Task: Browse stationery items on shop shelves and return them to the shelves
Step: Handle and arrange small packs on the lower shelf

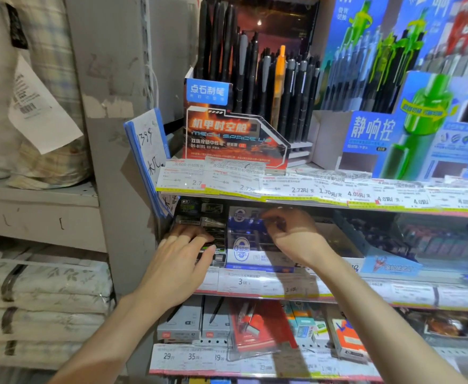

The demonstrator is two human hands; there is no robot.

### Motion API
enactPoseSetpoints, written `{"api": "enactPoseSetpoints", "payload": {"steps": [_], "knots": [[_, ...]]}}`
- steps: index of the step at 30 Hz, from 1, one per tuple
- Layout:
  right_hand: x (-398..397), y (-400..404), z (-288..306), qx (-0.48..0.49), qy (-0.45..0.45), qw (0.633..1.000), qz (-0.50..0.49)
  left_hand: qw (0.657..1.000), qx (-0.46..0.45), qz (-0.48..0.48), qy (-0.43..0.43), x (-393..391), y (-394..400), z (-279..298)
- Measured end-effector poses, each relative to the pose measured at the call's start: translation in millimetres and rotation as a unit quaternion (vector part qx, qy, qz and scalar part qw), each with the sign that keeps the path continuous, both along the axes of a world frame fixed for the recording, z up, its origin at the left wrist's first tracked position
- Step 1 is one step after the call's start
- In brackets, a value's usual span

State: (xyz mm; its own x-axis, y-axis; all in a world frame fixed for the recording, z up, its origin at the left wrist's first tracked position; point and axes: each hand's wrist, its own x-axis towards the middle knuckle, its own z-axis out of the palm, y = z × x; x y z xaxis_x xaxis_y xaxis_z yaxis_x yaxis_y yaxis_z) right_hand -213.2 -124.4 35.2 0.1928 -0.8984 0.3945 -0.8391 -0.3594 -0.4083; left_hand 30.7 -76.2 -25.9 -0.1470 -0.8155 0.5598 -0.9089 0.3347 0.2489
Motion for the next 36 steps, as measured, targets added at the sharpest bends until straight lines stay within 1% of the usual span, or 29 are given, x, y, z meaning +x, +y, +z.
{"api": "enactPoseSetpoints", "payload": {"steps": [2,5,8,14,18,22,26,28,30,31,36], "knots": [[-25,-6,-3,0.012,0.018,0.999,-0.049,1.000,0.006,0.007,0.002,-1,0,-2],[-54,-17,-10,0.054,0.081,0.990,-0.105,1.000,0.010,0.014,0.006,-3,1,-1],[-64,-24,-11,0.081,0.086,0.987,-0.106,1.000,0.009,0.012,0.009,-3,2,0],[-68,-30,-6,0.097,0.121,0.983,-0.102,1.000,0.016,0.008,0.009,-2,2,0],[-73,-28,-9,0.089,0.103,0.986,-0.092,1.000,0.011,0.007,0.013,-2,3,0],[-70,-21,-9,0.042,0.043,0.995,-0.079,1.000,0.006,0.001,0.017,-2,2,-1],[-50,-11,-4,-0.009,-0.034,0.999,-0.030,1.000,-0.006,-0.009,0.018,0,-1,-3],[-32,-9,-3,-0.014,-0.081,0.997,0.004,1.000,-0.011,-0.013,0.019,1,-3,-5],[-12,-7,-1,0.005,-0.113,0.993,0.031,1.000,-0.014,-0.012,0.019,1,-3,-5],[-2,-6,0,0.014,-0.111,0.993,0.045,1.000,-0.015,-0.011,0.019,2,-2,-6],[45,-9,11,0.048,-0.015,0.995,0.085,1.000,-0.013,-0.008,0.016,5,-1,-5]]}}
